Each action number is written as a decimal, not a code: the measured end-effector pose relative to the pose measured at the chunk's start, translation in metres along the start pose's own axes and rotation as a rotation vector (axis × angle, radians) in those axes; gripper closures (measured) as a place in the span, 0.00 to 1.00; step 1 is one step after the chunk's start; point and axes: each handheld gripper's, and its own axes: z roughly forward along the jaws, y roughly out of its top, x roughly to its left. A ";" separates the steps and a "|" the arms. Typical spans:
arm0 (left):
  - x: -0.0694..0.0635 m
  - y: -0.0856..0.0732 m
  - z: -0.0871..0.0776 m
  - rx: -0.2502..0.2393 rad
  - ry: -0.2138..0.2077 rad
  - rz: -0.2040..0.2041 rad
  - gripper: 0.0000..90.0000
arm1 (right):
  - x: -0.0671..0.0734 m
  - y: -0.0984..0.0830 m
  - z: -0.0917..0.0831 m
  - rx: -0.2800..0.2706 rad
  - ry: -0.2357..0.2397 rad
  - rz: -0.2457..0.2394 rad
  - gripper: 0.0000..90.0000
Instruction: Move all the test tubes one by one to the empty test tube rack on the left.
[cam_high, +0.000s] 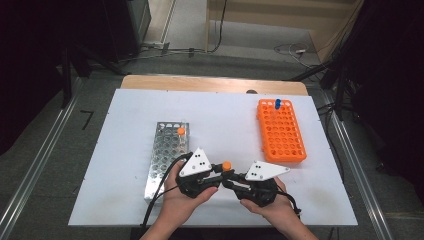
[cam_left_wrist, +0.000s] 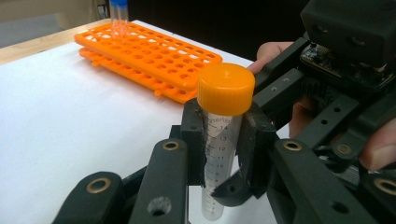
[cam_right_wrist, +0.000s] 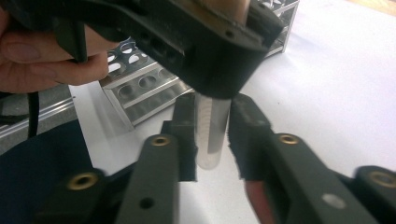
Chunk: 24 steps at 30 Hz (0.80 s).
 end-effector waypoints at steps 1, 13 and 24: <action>0.001 0.000 -0.001 -0.004 0.002 -0.004 0.83 | -0.001 -0.001 0.000 0.000 0.006 0.000 0.65; 0.023 0.006 -0.026 -0.049 0.077 -0.030 0.83 | -0.021 -0.004 -0.019 -0.022 0.017 0.051 0.03; 0.056 0.011 -0.060 -0.105 0.176 -0.066 0.83 | -0.045 -0.021 -0.055 -0.082 -0.042 0.098 0.00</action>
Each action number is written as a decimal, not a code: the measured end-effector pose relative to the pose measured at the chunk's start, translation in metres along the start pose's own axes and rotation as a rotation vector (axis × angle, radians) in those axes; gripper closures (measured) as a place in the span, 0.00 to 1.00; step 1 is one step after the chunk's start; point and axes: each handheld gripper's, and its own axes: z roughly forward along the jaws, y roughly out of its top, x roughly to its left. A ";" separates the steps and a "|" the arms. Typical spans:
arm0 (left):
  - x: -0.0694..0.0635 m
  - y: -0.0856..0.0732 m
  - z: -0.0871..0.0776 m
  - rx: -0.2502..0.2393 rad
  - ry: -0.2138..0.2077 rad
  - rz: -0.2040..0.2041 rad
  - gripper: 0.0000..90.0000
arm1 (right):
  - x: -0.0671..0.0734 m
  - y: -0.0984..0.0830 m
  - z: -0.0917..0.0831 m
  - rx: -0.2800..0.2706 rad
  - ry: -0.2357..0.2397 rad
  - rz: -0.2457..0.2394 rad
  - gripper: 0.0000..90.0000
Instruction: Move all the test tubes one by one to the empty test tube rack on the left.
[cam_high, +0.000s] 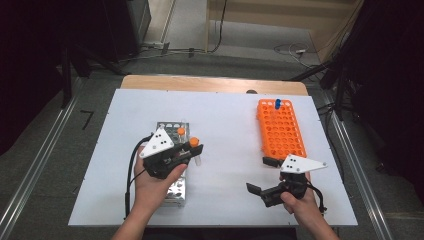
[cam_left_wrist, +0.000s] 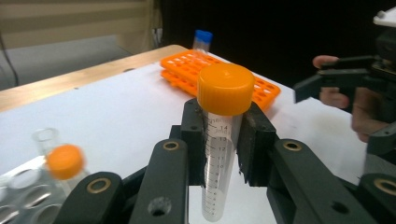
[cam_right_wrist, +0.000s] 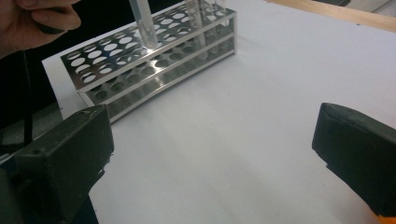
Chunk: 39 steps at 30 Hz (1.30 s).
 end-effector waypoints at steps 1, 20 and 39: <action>0.003 0.001 -0.002 -0.004 0.008 -0.003 0.83 | -0.002 -0.002 -0.003 -0.004 -0.005 0.005 0.00; 0.049 0.001 0.005 -0.018 0.182 -0.042 0.83 | -0.035 -0.033 -0.034 -0.006 -0.121 0.060 0.02; 0.040 -0.021 0.017 0.071 0.233 -0.040 0.66 | -0.037 -0.036 -0.030 0.004 -0.127 0.063 0.02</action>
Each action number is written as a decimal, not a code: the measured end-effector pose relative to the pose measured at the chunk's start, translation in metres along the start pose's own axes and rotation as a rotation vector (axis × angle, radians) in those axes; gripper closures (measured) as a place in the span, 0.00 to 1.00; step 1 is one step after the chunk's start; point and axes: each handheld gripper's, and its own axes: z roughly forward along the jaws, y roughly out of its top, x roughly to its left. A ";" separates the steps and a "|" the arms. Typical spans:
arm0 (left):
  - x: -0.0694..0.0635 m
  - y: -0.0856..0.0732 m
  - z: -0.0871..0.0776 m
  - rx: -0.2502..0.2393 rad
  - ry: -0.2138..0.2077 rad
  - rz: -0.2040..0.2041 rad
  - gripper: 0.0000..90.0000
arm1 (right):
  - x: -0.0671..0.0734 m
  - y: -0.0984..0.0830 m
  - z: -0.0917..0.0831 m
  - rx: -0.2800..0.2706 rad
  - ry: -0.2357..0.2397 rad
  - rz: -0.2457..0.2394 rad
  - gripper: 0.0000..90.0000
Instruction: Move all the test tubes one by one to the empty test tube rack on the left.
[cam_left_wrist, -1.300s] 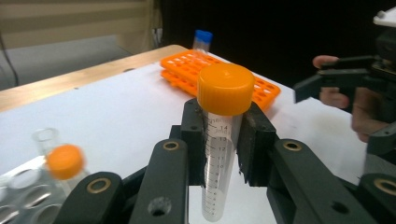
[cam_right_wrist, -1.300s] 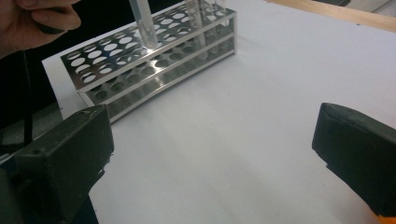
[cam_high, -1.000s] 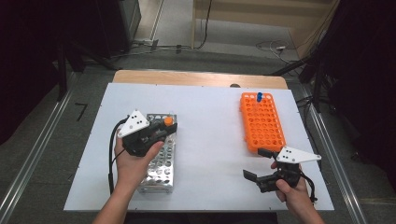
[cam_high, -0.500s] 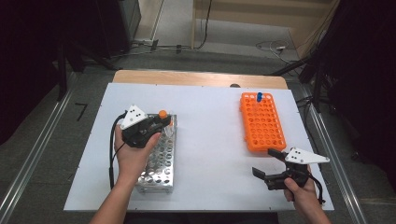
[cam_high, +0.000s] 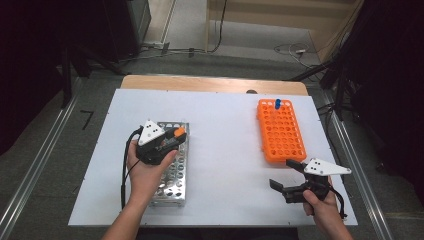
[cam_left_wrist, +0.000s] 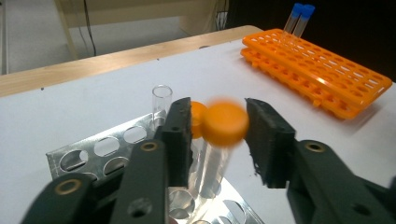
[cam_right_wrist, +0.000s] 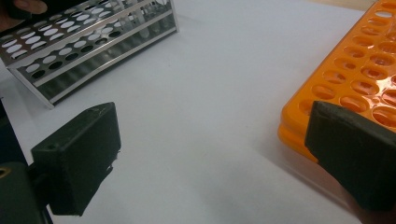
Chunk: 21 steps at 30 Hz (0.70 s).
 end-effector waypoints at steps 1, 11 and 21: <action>0.000 0.000 0.000 -0.001 -0.005 -0.005 0.63 | 0.000 0.000 0.000 0.000 0.001 -0.001 0.02; -0.006 0.002 -0.013 -0.032 -0.106 -0.038 0.12 | -0.002 0.000 0.000 -0.004 -0.002 0.006 0.02; -0.011 -0.008 -0.040 -0.085 -0.186 -0.038 0.00 | -0.004 0.000 0.001 -0.009 -0.015 0.005 0.03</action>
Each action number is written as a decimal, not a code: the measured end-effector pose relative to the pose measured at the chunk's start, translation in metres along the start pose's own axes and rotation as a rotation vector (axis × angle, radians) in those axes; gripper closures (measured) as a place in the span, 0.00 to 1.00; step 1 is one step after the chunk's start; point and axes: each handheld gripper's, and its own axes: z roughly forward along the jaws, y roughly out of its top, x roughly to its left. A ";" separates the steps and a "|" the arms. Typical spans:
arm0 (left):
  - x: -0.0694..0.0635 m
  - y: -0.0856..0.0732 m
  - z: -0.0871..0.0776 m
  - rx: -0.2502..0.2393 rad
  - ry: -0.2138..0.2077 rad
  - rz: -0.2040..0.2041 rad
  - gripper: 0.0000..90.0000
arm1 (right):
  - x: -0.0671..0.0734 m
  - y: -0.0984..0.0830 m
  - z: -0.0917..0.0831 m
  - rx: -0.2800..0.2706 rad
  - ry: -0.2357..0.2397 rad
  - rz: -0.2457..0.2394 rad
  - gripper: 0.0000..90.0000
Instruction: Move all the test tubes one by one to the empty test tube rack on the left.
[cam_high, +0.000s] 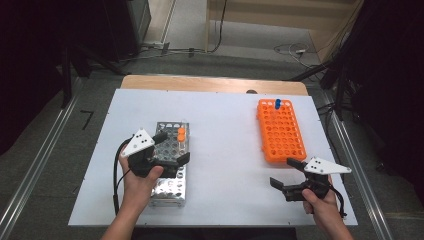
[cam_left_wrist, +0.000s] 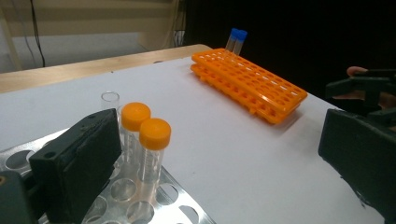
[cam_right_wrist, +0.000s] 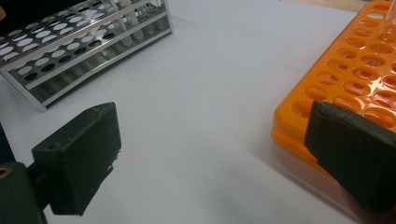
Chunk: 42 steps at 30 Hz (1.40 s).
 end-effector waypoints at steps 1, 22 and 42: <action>-0.001 -0.002 -0.002 -0.001 0.000 -0.003 0.00 | 0.000 0.000 0.000 -0.001 -0.001 -0.001 0.03; 0.003 -0.026 -0.030 -0.005 0.010 -0.017 0.00 | -0.010 0.009 0.002 -0.032 -0.038 0.014 0.04; 0.006 -0.029 -0.030 -0.001 0.011 -0.024 0.00 | -0.044 0.046 0.027 -0.010 -0.129 0.042 0.06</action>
